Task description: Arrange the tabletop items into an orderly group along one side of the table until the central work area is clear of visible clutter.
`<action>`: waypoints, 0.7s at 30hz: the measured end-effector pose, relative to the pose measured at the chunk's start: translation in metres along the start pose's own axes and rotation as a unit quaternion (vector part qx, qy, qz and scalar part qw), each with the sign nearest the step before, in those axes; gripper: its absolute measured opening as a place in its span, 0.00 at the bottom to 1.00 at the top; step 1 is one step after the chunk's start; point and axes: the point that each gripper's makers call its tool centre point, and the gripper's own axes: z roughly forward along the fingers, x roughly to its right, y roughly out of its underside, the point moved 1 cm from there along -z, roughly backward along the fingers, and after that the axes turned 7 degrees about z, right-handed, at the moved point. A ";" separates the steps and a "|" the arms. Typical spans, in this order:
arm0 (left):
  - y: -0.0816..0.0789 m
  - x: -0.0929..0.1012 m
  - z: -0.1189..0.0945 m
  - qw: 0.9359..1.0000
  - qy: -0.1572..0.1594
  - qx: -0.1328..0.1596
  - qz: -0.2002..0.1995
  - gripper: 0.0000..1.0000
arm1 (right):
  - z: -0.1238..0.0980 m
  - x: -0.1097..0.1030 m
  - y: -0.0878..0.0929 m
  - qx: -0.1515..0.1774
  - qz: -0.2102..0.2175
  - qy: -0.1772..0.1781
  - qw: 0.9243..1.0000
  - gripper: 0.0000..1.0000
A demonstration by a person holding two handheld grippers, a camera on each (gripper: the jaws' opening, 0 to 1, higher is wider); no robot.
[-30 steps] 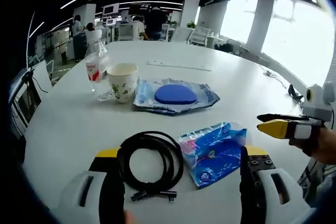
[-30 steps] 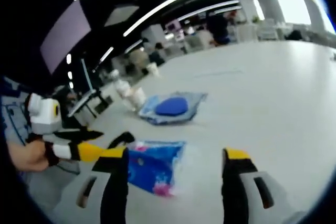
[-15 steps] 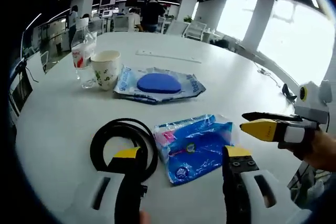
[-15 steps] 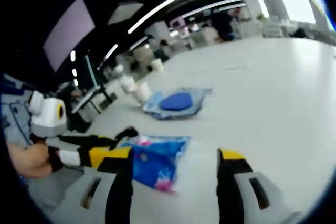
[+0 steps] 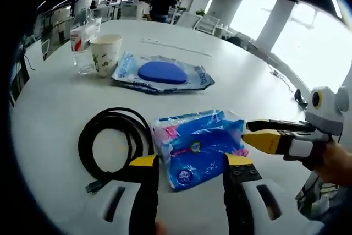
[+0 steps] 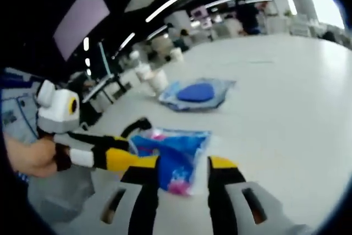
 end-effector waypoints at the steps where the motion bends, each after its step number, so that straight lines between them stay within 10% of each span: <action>1: 0.001 0.000 0.000 1.000 -0.001 -0.002 -0.001 0.42 | 0.000 0.000 0.001 -0.003 -0.001 -0.001 1.000 0.22; 6: 0.005 -0.001 0.003 1.000 -0.005 -0.015 0.002 0.33 | -0.003 0.009 0.010 -0.030 -0.021 0.019 0.999 0.05; 21: 0.000 -0.001 0.005 1.000 0.000 -0.017 0.005 0.05 | -0.014 0.023 0.006 -0.016 -0.015 0.047 0.999 0.00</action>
